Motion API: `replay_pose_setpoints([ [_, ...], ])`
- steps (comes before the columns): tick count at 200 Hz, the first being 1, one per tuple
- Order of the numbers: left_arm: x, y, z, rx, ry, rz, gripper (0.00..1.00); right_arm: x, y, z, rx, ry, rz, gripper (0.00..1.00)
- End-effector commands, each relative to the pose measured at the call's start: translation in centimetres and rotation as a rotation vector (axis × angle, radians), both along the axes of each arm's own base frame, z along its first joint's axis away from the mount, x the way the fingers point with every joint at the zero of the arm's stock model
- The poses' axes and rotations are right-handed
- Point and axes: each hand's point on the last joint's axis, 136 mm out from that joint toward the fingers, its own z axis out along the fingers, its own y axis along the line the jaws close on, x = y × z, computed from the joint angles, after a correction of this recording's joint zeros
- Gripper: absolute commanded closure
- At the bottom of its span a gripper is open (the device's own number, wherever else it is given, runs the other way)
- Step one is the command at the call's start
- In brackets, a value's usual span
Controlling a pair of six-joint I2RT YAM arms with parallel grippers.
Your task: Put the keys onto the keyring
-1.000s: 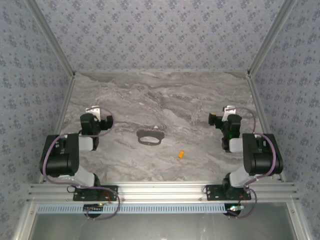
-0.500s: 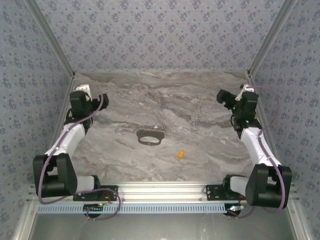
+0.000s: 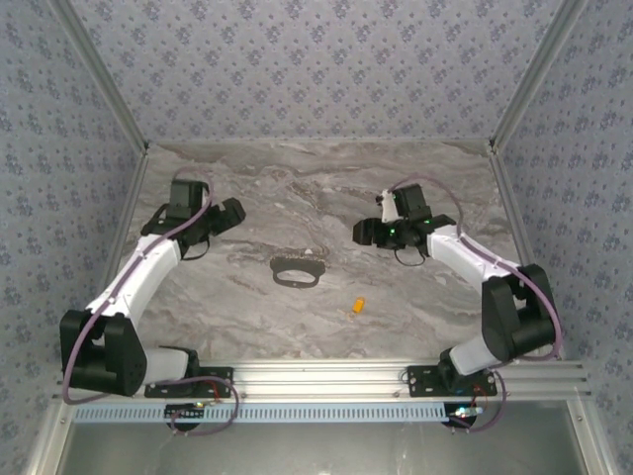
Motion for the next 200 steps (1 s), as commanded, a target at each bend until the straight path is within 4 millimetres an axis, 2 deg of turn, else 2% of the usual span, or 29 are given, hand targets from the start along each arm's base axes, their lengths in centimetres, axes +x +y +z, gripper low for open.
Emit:
replay_pose_setpoints([
  [1, -0.9, -2.3, -0.7, -0.053, 0.094, 0.021, 0.02, -2.3, 2.2, -1.1, 0.058, 0.119, 0.083, 0.41],
  [40, -1.2, -6.5, -2.5, -0.070, 0.148, -0.025, 0.02, -4.5, 5.3, -3.2, 0.045, 0.189, 0.190, 0.46],
  [83, -1.2, -9.2, -3.2, -0.074, 0.157, -0.067, 0.02, -4.5, 6.6, -4.8, 0.054, 0.226, 0.208, 0.49],
  [109, -1.0, -9.6, -3.1, -0.074, 0.163, -0.086, 0.02, -4.2, 7.2, -5.6, 0.051, 0.245, 0.217, 0.52],
  [163, -1.0, -9.6, -2.9, -0.074, 0.159, -0.092, 0.02, -3.0, 8.3, -5.8, 0.053, 0.242, 0.237, 0.52],
  [200, -0.8, -9.7, -2.9, -0.069, 0.160, -0.094, 0.02, -3.3, 8.6, -6.4, 0.052, 0.268, 0.257, 0.54],
])
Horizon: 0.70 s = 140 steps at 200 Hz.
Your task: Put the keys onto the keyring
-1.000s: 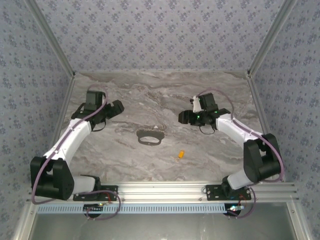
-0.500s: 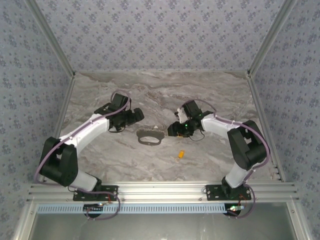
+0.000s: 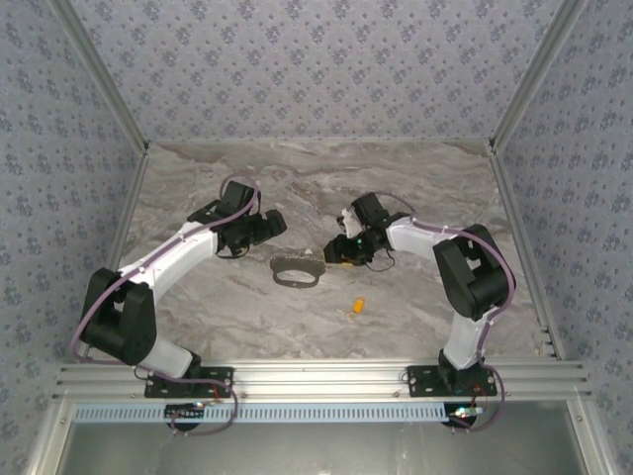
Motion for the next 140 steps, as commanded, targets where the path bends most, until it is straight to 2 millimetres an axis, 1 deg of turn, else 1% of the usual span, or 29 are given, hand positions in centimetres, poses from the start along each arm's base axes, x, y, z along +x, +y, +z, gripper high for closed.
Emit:
replay_pose_setpoints([
  [1, 0.8, -0.4, 0.9, -0.012, -0.022, 0.001, 0.02, -0.6, 0.7, -0.2, 0.012, 0.031, 0.035, 0.54],
  [41, 1.1, -0.5, 1.1, -0.009, -0.028, 0.001, 0.02, -1.9, 0.9, -0.7, 0.017, 0.060, 0.066, 0.55],
  [76, 1.1, -0.5, 1.0, -0.006, -0.026, -0.003, 0.02, -2.4, 1.8, -0.6, 0.038, 0.068, 0.097, 0.56],
  [103, 1.2, -0.5, 0.9, -0.005, -0.024, -0.003, 0.02, -3.0, 2.4, -0.6, 0.041, 0.081, 0.122, 0.58],
  [140, 1.2, -0.6, 0.9, -0.009, -0.024, -0.002, 0.02, -3.7, 2.6, -0.3, 0.045, 0.089, 0.148, 0.59],
])
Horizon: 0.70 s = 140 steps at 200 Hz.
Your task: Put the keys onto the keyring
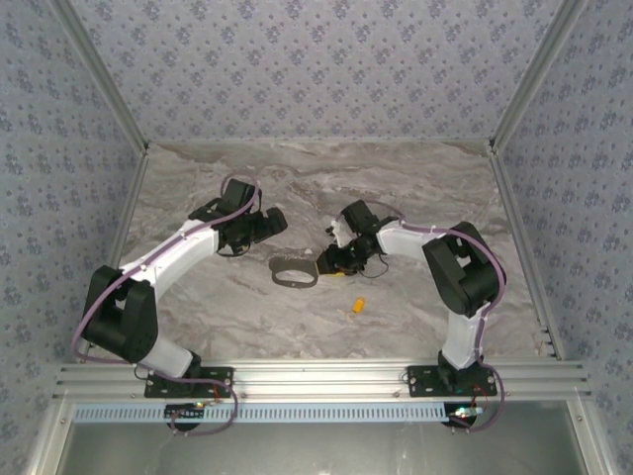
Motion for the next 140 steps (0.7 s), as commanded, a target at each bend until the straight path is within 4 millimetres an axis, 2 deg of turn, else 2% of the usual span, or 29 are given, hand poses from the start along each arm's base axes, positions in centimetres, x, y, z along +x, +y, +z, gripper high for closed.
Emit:
replay_pose_setpoints([
  [1, 0.7, -0.4, 0.7, -0.008, -0.021, -0.001, 0.02, -0.6, 0.5, 0.7, 0.019, 0.015, 0.039, 0.58],
  [27, 0.7, -0.4, 0.6, -0.009, -0.019, -0.001, 0.02, -0.4, 0.0, 1.2, 0.002, -0.008, 0.031, 0.58],
  [82, 0.7, -0.5, 0.8, -0.015, -0.023, -0.005, 0.02, 0.3, -1.7, 0.8, -0.098, -0.088, 0.014, 0.58],
  [140, 0.7, -0.6, 1.0, -0.028, -0.025, -0.010, 0.02, 0.3, -1.2, 0.5, -0.126, -0.115, 0.044, 0.58],
])
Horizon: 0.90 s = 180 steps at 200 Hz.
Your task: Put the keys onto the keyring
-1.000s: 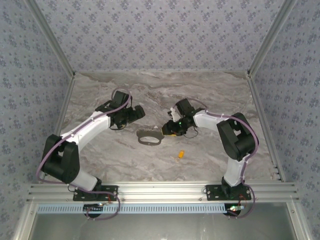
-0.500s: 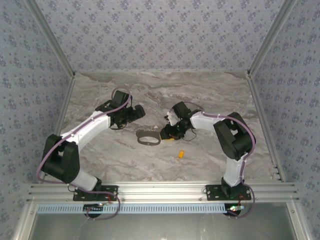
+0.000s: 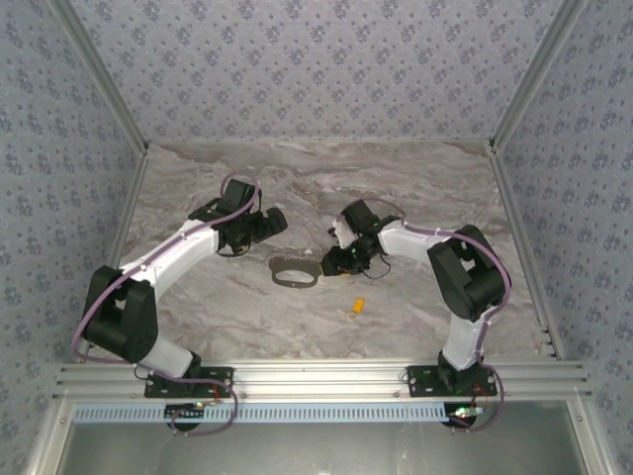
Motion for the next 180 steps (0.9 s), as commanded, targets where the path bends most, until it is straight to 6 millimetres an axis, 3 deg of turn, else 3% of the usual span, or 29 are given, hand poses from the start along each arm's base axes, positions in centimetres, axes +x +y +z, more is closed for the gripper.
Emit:
replay_pose_setpoints([
  [1, 0.7, -0.6, 1.0, -0.024, -0.026, -0.007, 0.02, 0.1, 0.4, 0.8, -0.018, -0.033, 0.030, 0.58],
  [70, 0.8, -0.5, 1.2, -0.031, -0.030, -0.003, 0.02, 0.1, 1.4, 0.5, -0.033, -0.045, 0.063, 0.61],
  [180, 0.6, 0.0, 1.0, -0.053, -0.023, 0.011, 0.02, 0.0, 1.2, -0.7, -0.075, -0.033, 0.076, 0.67],
])
